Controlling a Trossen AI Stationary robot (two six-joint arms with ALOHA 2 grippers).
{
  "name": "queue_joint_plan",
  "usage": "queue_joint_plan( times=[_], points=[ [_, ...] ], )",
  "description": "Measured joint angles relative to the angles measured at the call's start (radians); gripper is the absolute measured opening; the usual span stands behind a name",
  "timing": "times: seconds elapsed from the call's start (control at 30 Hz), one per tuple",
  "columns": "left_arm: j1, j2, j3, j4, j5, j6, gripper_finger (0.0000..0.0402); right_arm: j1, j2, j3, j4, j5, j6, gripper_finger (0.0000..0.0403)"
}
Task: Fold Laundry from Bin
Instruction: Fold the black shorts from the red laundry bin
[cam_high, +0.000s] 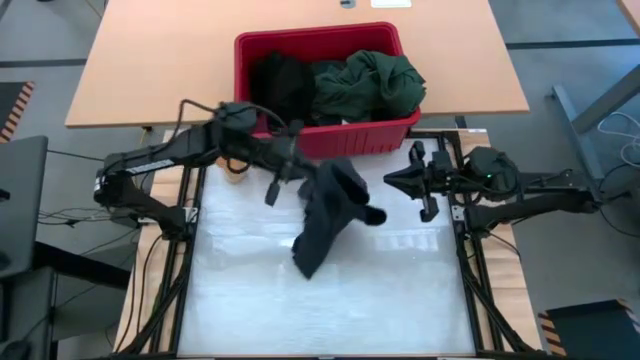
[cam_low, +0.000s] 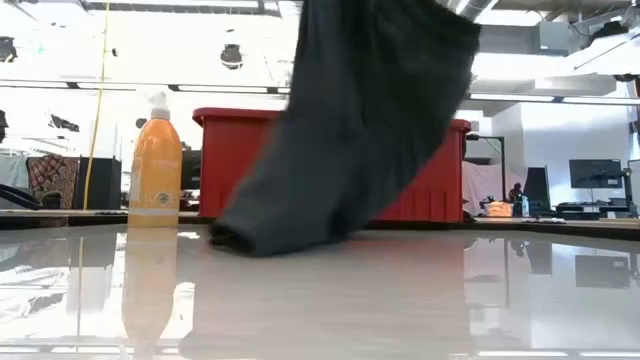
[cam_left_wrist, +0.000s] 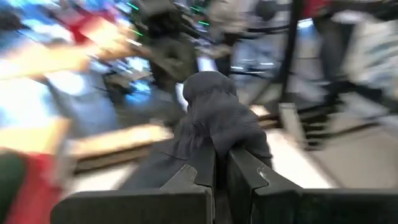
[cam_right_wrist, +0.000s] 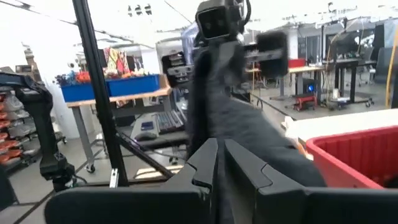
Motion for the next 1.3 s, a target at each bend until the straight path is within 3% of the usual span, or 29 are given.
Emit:
queue_joint_plan(
  times=[0.1,0.17,0.33,0.57,0.7,0.83,0.97,1.1,1.3],
  points=[
    [-0.044,0.021,0.0,-0.106,0.135,-0.094,0.0,0.015,-0.029,0.0,-0.094,0.0,0.0,0.0056],
    [-0.103,0.022,0.0,-0.242,0.13,-0.121,0.0,0.031,-0.034,0.0,-0.166,0.0,0.0,0.0056],
    [-0.293,0.021,-0.056,-0.6,-0.154,-0.252,0.0,0.072,-0.001,-0.002,-0.291,0.0,0.0,0.0056],
    [-0.5,0.022,-0.357,-0.494,-0.27,-0.418,0.0,0.152,0.126,-0.004,-0.291,0.003,0.112,0.0056],
    [-0.569,0.022,-0.495,-0.496,-0.369,-0.515,0.0001,0.245,0.245,-0.004,-0.291,0.077,0.214,0.0056],
    [-0.635,0.022,-0.597,-0.497,-0.359,-0.594,0.0028,0.324,0.36,-0.004,-0.229,0.115,0.281,0.0049],
    [-0.706,0.022,-0.642,-0.523,-0.339,-0.589,0.0078,0.386,0.463,0.002,-0.149,0.14,0.377,0.003],
    [-0.753,0.02,-0.642,-0.557,-0.394,-0.506,0.0124,0.45,0.555,0.055,-0.127,0.221,0.451,0.0016],
    [-0.76,-0.016,-0.626,-0.546,-0.432,-0.401,0.0157,0.515,0.676,0.166,-0.165,0.285,0.473,0.0029]
  ],
)
